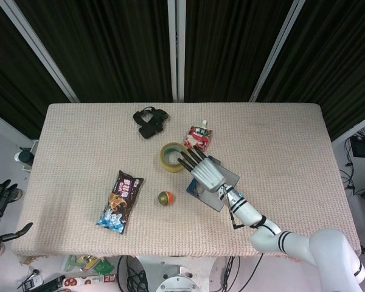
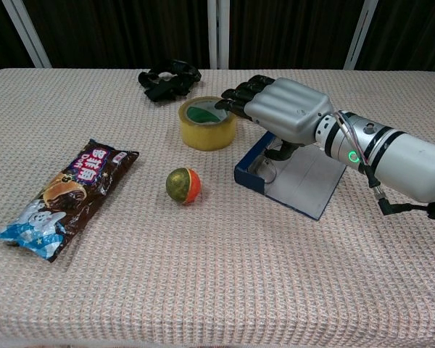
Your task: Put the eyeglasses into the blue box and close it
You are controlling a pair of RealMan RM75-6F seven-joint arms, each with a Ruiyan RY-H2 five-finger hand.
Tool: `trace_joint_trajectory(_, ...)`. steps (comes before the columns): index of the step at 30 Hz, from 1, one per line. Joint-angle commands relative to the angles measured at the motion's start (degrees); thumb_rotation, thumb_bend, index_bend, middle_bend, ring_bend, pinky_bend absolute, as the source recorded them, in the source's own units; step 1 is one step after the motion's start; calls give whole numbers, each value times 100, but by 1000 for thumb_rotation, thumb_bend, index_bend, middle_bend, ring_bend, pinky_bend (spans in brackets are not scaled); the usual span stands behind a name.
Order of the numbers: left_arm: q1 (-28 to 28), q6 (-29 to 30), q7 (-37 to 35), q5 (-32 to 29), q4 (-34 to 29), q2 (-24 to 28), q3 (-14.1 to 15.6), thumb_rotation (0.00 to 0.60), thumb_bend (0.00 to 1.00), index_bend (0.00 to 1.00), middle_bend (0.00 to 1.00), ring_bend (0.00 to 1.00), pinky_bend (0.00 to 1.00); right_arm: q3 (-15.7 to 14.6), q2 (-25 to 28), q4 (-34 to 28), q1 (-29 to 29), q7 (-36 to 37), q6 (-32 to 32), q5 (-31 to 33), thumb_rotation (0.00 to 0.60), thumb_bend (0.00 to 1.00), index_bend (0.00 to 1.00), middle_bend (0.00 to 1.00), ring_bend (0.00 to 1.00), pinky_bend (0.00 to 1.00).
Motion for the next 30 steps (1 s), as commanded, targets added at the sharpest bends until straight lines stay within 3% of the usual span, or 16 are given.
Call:
trace_joint_trajectory(1,11,18,-14,2,13,0,2,388,150,26,16,57,194,-7,-107,135,-15,80,138,-75,600,176,0,0,0,0)
trace_joint_trajectory(8,47,90,-26,31,9,9,11,386,150,26,16,57,194,-113,279,-310,-242,37,435,-165,600,176,0,0,0,0)
trace_joint_trajectory(15,64,124,25,72,-24,0,27,387,150,26,16,57,193,-548,1498,-1583,-759,10,692,-302,600,176,0,0,0,0)
trace_joint_trajectory(19,53,135,100,107,-91,6,26,388,149,26,16,57,194,-776,1991,-1968,-971,-152,649,-287,600,159,0,0,0,0)
trace_joint_trajectory(24,14,88,199,135,-177,-8,26,388,149,26,16,57,193,-1006,2160,-1971,-1167,-97,640,-392,600,142,0,0,0,0)
trace_joint_trajectory(30,-28,39,284,142,-241,-6,16,388,150,26,16,56,194,-1031,1874,-1556,-1260,234,721,-558,600,129,0,0,0,0)
